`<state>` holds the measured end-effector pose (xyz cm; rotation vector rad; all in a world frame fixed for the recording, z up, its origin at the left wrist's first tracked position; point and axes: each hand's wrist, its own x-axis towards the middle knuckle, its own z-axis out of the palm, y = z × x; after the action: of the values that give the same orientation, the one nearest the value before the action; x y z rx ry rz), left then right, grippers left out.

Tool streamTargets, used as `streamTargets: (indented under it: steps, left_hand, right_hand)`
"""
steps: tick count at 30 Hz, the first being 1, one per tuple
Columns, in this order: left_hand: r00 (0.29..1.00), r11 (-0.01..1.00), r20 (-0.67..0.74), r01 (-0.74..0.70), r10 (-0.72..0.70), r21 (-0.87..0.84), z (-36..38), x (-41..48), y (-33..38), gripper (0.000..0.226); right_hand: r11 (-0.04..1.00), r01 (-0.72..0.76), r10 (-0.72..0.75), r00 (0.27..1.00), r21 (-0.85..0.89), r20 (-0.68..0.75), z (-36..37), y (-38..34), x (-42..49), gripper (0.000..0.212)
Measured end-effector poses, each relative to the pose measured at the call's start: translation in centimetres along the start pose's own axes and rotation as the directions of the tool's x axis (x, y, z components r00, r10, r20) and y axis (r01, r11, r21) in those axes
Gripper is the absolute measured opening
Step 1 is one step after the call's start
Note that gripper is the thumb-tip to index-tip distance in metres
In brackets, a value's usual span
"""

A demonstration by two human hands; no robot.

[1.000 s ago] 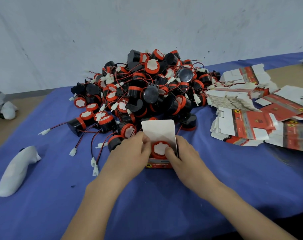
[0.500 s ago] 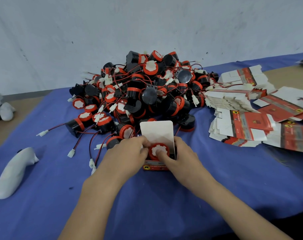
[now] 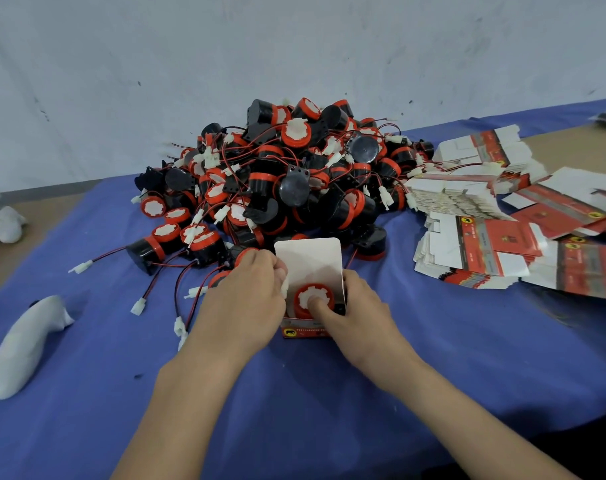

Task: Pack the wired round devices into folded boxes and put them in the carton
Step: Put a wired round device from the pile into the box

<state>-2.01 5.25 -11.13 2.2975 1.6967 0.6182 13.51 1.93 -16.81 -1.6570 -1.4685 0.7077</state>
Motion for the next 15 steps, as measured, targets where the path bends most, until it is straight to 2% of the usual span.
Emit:
streamTargets:
  steps: [3,7,12,15]
  left_hand:
    - [0.999,0.991,0.05,-0.017,0.011,0.136,-0.3,0.7,0.5,0.009]
    - [0.993,0.976,0.122,-0.031,0.005,0.214,-0.3,1.4,1.1,0.009]
    - [0.988,0.966,0.151,-0.057,0.019,0.252,0.1,1.8,1.1,0.017]
    - [0.991,0.984,0.134,-0.028,0.004,0.179,0.5,1.6,0.6,0.025]
  right_hand:
    - [1.0,0.0,0.0,1.0,-0.027,-0.005,0.1,0.0,-0.1,0.027]
    - [0.999,0.003,-0.004,1.0,-0.036,-0.011,0.0,-0.1,-0.2,0.028]
    - [0.999,0.0,-0.001,1.0,-0.038,-0.019,0.0,-0.2,-0.2,0.028]
    - [0.999,0.001,-0.002,1.0,-0.033,-0.027,0.1,-0.1,-0.3,0.03]
